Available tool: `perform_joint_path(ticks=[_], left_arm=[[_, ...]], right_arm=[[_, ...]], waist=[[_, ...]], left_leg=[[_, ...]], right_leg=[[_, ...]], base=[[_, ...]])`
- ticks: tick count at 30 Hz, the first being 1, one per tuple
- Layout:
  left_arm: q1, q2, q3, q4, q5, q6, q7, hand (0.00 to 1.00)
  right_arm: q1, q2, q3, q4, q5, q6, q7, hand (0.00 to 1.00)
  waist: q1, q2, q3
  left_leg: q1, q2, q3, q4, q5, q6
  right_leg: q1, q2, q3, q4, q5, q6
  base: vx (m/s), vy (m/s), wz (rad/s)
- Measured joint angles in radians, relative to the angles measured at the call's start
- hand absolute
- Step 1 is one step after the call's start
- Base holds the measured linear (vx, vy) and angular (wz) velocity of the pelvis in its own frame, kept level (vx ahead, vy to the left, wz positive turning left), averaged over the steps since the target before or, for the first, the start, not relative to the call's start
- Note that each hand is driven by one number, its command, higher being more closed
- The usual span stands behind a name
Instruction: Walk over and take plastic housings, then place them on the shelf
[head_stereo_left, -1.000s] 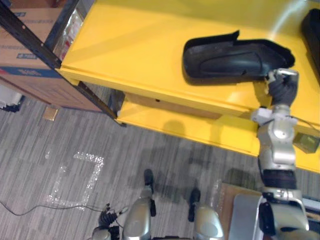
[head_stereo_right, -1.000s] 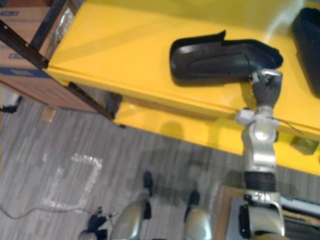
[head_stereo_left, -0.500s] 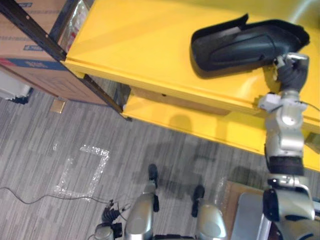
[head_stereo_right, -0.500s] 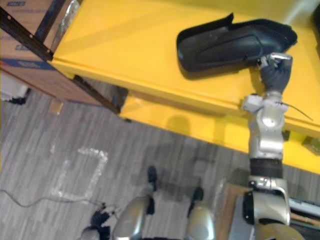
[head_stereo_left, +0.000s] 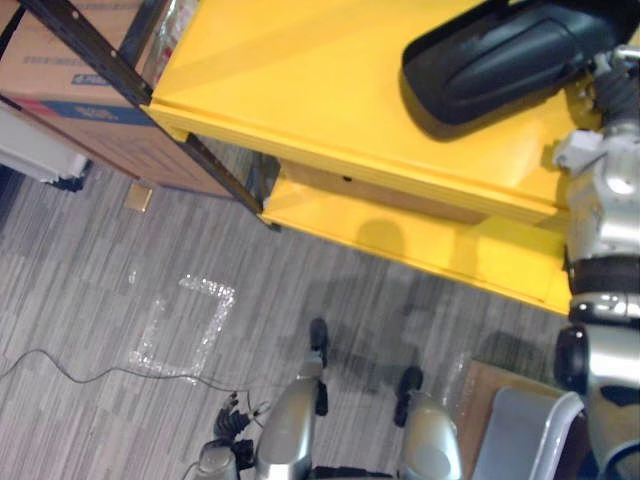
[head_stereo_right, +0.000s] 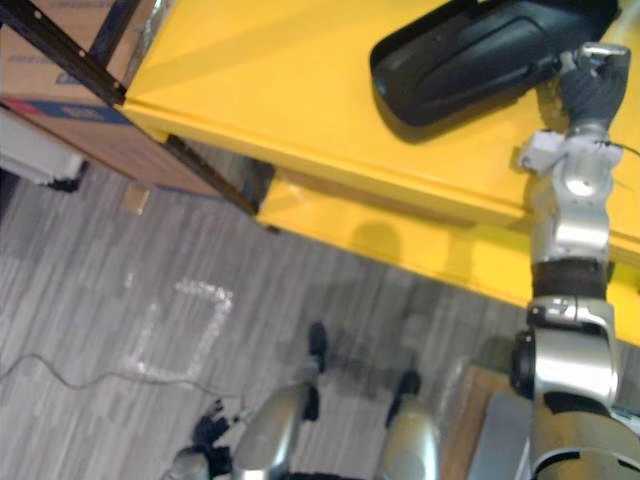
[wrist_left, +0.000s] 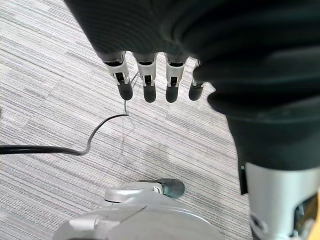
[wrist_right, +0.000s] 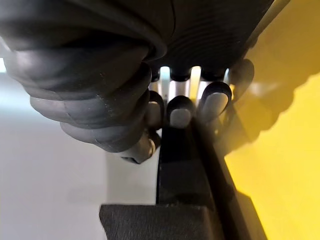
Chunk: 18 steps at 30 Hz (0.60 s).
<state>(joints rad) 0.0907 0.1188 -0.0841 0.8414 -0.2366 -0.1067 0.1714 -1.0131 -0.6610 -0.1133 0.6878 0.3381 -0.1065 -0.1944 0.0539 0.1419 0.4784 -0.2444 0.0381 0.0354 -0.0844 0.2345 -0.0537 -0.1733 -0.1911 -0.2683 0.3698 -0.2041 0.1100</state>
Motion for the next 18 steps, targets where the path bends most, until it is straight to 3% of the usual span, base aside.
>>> perform_joint_path(ticks=[4, 5, 7, 10, 14, 18], left_arm=[[-0.001, -0.004, -0.009, -0.006, 0.0, -0.004, -0.01, 0.0], [0.0, -0.009, -0.009, -0.006, 0.0, -0.009, -0.017, 0.0], [0.0, -0.01, -0.009, -0.008, 0.0, -0.018, -0.021, 0.0], [0.002, -0.01, -0.008, -0.024, 0.001, -0.02, -0.021, 0.0], [0.004, -0.007, -0.005, -0.04, 0.003, -0.023, -0.02, 0.0], [0.023, 0.005, 0.005, -0.034, 0.01, -0.021, -0.019, 0.0]], right_arm=[[-0.015, -0.007, 0.037, 0.004, -0.04, 0.0, -0.025, 1.0], [-0.015, -0.007, 0.038, 0.0, -0.049, -0.002, -0.043, 0.0], [-0.006, -0.007, 0.032, -0.049, -0.086, -0.002, -0.081, 0.0], [0.052, -0.007, -0.006, -0.283, -0.196, -0.003, -0.149, 0.0], [0.081, -0.01, -0.012, -0.576, -0.325, -0.006, -0.168, 0.0], [0.148, -0.012, -0.007, -0.708, -0.391, -0.008, -0.177, 0.0]], waist=[[0.005, 0.016, 0.002], [0.005, 0.024, 0.0], [0.003, 0.032, 0.001], [-0.008, 0.033, 0.001], [-0.026, 0.03, -0.003], [-0.034, -0.007, -0.02]], left_leg=[[0.001, 0.001, -0.004, 0.0, 0.004, 0.0], [0.001, 0.001, -0.004, 0.0, 0.005, 0.0], [0.003, 0.002, -0.003, 0.0, 0.007, 0.0], [0.017, 0.003, -0.002, 0.0, 0.007, 0.0], [0.034, 0.009, 0.001, -0.003, 0.004, -0.001], [0.034, 0.018, 0.005, -0.004, 0.0, -0.004]], right_leg=[[0.0, 0.0, -0.003, 0.007, -0.002, -0.002], [0.0, 0.0, -0.003, 0.008, -0.002, -0.002], [0.001, 0.001, -0.003, 0.01, -0.001, -0.002], [0.017, 0.001, -0.004, 0.006, -0.001, -0.002], [0.041, 0.009, -0.004, -0.023, 0.005, 0.002], [0.058, 0.025, -0.005, -0.067, 0.025, 0.003]], base=[[0.0, -0.015, 0.02], [0.0, 0.0, 0.0], [0.0, 0.0, 0.0], [0.0, 0.0, 0.0], [-0.01, -0.015, -0.03], [0.02, -0.025, -0.04]])
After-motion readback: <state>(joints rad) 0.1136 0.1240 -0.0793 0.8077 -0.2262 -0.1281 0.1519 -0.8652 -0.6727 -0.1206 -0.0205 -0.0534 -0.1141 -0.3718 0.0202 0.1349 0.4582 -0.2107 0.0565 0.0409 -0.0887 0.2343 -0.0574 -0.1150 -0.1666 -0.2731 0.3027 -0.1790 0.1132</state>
